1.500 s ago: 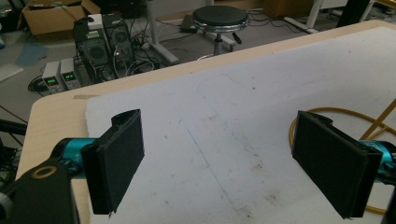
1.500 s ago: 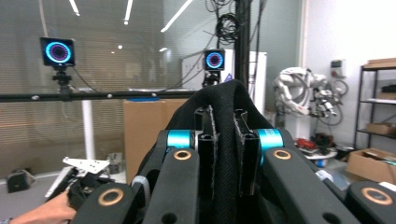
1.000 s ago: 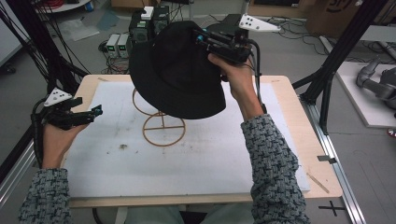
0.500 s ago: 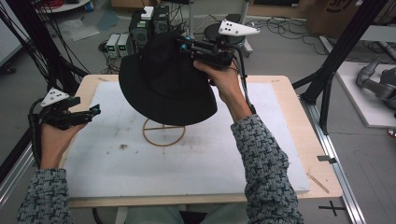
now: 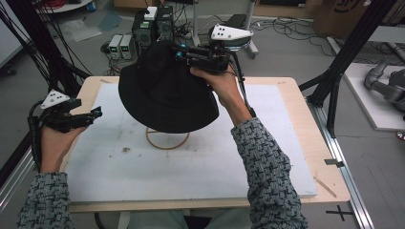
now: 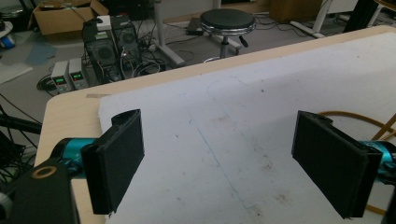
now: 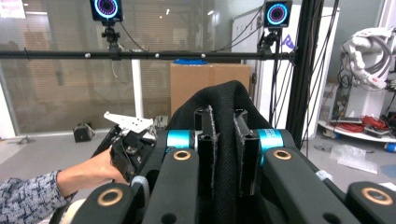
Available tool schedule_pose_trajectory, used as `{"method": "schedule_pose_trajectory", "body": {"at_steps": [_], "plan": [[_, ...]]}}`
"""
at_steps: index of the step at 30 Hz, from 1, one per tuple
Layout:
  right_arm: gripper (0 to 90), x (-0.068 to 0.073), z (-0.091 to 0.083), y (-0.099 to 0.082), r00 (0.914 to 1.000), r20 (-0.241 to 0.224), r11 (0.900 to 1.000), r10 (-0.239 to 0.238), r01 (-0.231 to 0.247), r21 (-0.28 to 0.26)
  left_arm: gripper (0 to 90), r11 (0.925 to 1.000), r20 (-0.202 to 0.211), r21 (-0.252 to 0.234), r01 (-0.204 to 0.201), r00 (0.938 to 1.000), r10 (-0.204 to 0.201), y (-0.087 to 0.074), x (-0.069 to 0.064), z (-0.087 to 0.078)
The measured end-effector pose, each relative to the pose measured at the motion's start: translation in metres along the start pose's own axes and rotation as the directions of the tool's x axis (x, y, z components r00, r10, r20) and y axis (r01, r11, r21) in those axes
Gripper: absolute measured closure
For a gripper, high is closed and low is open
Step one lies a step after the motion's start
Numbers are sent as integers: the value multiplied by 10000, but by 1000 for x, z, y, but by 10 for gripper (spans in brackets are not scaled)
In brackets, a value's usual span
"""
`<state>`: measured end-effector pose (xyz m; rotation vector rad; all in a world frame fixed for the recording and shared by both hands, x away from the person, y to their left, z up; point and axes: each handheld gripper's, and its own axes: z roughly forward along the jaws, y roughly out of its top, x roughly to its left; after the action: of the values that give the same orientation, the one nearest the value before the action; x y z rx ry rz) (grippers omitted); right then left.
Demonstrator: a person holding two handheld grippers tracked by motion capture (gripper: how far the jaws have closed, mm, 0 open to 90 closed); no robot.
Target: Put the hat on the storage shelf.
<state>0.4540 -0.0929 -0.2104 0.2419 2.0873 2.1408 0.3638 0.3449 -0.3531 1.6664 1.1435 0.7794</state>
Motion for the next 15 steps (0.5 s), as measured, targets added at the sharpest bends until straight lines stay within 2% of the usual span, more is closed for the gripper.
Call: {"method": "schedule_pose_trajectory", "body": {"at_steps": [15], "plan": [[832,3,18,-11,9990,-54,9948,-449,452,916,172,10000,31,51,-14,10000,14,0,0,0]]}}
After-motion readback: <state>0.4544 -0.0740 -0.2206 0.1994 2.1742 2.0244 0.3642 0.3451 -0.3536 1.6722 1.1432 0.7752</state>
